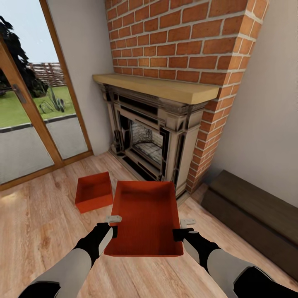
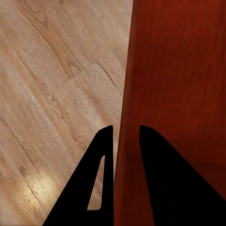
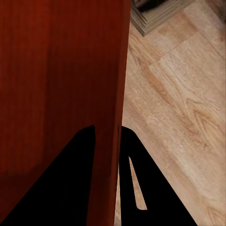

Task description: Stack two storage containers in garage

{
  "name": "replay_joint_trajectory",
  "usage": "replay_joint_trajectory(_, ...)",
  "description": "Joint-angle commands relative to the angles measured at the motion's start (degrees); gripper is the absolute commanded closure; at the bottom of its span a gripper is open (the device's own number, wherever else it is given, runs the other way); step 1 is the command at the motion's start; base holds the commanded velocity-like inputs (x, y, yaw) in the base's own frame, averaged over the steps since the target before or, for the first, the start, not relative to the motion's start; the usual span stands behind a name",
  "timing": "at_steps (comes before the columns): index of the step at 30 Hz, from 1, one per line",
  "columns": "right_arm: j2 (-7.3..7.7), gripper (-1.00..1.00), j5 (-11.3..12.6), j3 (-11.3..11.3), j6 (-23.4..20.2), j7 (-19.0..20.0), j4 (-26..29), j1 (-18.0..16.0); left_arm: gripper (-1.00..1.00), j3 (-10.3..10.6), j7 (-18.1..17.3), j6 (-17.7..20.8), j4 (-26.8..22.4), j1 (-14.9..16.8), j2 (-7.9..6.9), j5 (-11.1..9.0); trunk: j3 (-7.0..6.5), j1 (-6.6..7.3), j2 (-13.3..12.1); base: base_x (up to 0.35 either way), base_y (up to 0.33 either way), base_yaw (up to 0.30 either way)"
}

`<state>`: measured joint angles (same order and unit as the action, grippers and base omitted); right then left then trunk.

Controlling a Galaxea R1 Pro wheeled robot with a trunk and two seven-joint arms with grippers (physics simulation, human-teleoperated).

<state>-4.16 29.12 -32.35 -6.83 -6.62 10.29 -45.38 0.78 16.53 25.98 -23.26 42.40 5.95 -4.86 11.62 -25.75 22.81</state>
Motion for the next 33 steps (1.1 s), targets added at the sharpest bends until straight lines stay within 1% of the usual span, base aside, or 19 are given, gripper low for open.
replay_joint_trajectory(1,0.12,1.00,-0.7,0.3,-0.3,-3.3,0.2,-0.1,1.00,-0.2,0.7,0.6,0.0,0.0,-0.06,0.5,0.02,-0.03,0.1,0.000,0.000,0.000)
replay_joint_trajectory(33,0.12,1.00,-0.7,0.3,-0.3,-3.3,0.2,-0.1,1.00,-0.2,0.6,0.6,-0.1,0.0,-0.14,0.5,-2.93,-0.03,0.1,0.000,0.000,0.000)
